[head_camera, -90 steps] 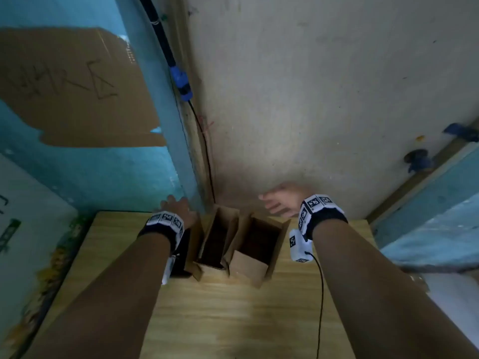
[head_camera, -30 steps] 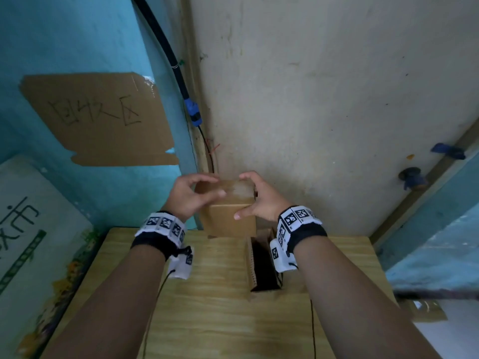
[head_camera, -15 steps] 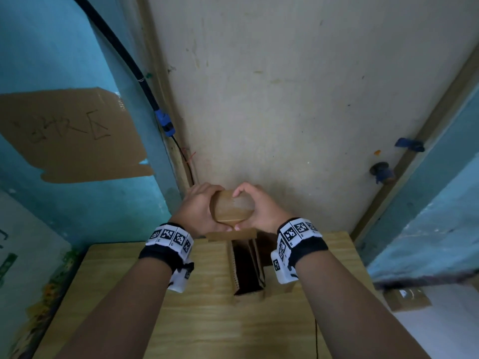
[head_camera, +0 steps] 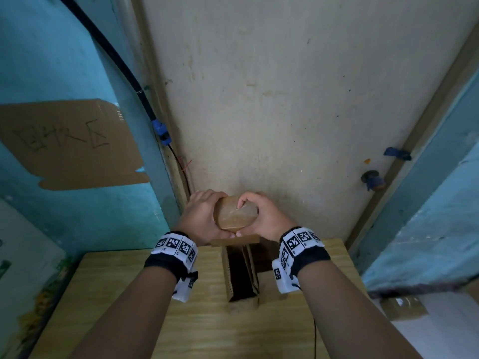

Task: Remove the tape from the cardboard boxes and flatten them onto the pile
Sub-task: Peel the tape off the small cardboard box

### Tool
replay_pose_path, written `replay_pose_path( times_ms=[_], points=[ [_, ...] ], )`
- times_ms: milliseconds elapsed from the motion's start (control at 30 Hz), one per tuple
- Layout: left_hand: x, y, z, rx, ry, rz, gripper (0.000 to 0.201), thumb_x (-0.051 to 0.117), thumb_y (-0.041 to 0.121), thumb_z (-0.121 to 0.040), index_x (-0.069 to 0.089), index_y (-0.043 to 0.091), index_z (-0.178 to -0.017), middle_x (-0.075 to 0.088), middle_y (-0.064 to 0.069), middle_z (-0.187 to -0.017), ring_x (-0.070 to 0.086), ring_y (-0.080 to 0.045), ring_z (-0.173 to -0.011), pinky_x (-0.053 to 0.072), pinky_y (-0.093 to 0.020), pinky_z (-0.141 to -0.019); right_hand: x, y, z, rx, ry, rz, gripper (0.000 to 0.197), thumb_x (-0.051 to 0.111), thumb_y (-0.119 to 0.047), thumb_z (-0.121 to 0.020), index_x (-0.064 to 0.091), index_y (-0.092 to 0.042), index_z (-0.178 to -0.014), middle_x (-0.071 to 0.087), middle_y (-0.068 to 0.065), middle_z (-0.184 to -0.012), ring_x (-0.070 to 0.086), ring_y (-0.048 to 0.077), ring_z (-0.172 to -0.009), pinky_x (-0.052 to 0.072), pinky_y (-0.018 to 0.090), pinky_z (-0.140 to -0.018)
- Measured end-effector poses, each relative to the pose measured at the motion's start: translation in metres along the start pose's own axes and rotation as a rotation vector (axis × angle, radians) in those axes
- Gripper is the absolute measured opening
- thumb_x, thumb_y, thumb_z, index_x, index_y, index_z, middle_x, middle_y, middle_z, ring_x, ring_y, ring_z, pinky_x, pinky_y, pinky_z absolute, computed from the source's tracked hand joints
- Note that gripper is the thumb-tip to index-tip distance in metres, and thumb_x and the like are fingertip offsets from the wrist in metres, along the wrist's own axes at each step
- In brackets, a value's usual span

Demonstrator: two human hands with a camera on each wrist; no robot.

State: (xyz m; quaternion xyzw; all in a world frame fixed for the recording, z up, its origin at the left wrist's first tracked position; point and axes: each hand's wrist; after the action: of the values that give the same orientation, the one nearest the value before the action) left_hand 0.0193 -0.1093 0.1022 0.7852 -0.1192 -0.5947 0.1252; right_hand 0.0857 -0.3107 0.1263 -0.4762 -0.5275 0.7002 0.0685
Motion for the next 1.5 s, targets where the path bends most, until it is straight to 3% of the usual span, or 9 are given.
replay_pose_path(
  times_ms=[200,533,633,733,833,1033,1167,1300,1500],
  points=[
    [0.007,0.003,0.007,-0.044,-0.018,-0.014,0.105,0.072,0.079,-0.04,0.053,0.029,-0.131,0.056,0.009,-0.116,0.047,-0.016,-0.112,0.04,-0.039,-0.102,0.003,0.009,-0.001,-0.015,-0.044,-0.02,0.061,0.097,-0.026,-0.05,0.057,-0.038,-0.094,0.056,0.003,-0.123,0.058,0.026,-0.111,0.054,0.053,-0.095],
    [-0.003,0.007,0.014,-0.053,-0.017,-0.034,0.105,0.08,0.069,-0.047,0.048,0.025,-0.136,0.052,0.006,-0.124,0.041,-0.016,-0.118,0.032,-0.035,-0.109,0.004,0.008,-0.005,-0.066,-0.076,0.071,0.047,0.093,-0.014,-0.064,0.049,-0.03,-0.072,0.057,-0.008,-0.112,0.058,0.016,-0.106,0.053,0.037,-0.091],
    [-0.013,0.01,0.015,-0.055,-0.051,-0.058,0.104,0.082,0.066,-0.049,0.046,0.024,-0.138,0.051,0.006,-0.127,0.041,-0.017,-0.122,0.026,-0.037,-0.115,0.007,0.009,-0.004,-0.066,-0.1,0.052,0.047,0.093,-0.025,-0.065,0.051,-0.035,-0.082,0.056,-0.005,-0.117,0.06,0.017,-0.104,0.053,0.034,-0.086],
    [-0.018,0.013,0.02,-0.076,-0.06,-0.062,0.103,0.084,0.062,-0.052,0.045,0.024,-0.139,0.049,0.004,-0.129,0.038,-0.019,-0.123,0.029,-0.039,-0.114,0.008,0.005,-0.004,-0.068,-0.052,-0.083,0.032,0.084,-0.029,-0.082,0.058,-0.029,-0.101,0.058,-0.005,-0.114,0.061,0.014,-0.1,0.05,0.028,-0.075],
    [-0.02,0.013,0.022,-0.118,-0.064,-0.05,0.104,0.084,0.062,-0.052,0.042,0.026,-0.14,0.047,0.006,-0.13,0.035,-0.017,-0.123,0.034,-0.038,-0.111,0.006,0.005,-0.009,-0.095,0.029,-0.117,0.011,0.074,-0.022,-0.092,0.064,-0.021,-0.098,0.066,-0.001,-0.107,0.064,0.021,-0.097,0.051,0.029,-0.076],
    [-0.021,0.014,0.026,-0.163,-0.048,-0.033,0.104,0.085,0.061,-0.052,0.042,0.028,-0.14,0.045,0.007,-0.13,0.034,-0.017,-0.124,0.035,-0.037,-0.111,0.007,0.009,-0.022,-0.117,0.057,-0.135,0.01,0.08,-0.017,-0.086,0.071,-0.019,-0.083,0.071,0.004,-0.092,0.062,0.016,-0.086,0.045,0.013,-0.07],
    [-0.024,0.012,0.026,-0.199,-0.051,0.001,0.104,0.086,0.06,-0.051,0.041,0.029,-0.14,0.045,0.007,-0.131,0.036,-0.017,-0.124,0.038,-0.039,-0.109,0.012,0.013,-0.023,-0.155,0.108,-0.144,0.011,0.081,-0.021,-0.086,0.07,-0.024,-0.087,0.071,-0.004,-0.097,0.066,0.012,-0.094,0.052,0.03,-0.082],
    [-0.025,0.009,0.028,-0.211,-0.079,0.002,0.106,0.083,0.065,-0.048,0.041,0.03,-0.139,0.046,0.008,-0.129,0.037,-0.017,-0.125,0.04,-0.041,-0.108,0.014,0.014,-0.022,-0.159,0.098,-0.132,0.012,0.08,-0.023,-0.086,0.068,-0.026,-0.083,0.07,-0.004,-0.092,0.065,0.013,-0.092,0.05,0.031,-0.079],
    [-0.027,0.019,0.029,-0.195,-0.039,-0.101,0.102,0.072,0.076,-0.049,0.042,0.032,-0.136,0.05,0.01,-0.127,0.041,-0.015,-0.129,-0.005,-0.048,-0.123,0.011,0.014,-0.023,-0.134,0.123,-0.19,0.016,0.085,-0.02,-0.08,0.07,-0.02,-0.075,0.071,0.002,-0.084,0.065,0.018,-0.085,0.051,0.032,-0.077]
  ],
)
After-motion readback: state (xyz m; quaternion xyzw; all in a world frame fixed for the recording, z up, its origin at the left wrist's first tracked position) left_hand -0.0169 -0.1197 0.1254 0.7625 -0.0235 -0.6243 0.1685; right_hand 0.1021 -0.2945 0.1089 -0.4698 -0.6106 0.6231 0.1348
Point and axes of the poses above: each hand's wrist, its own z-axis away from the middle knuckle, its own x-axis out of the palm, y = z × x
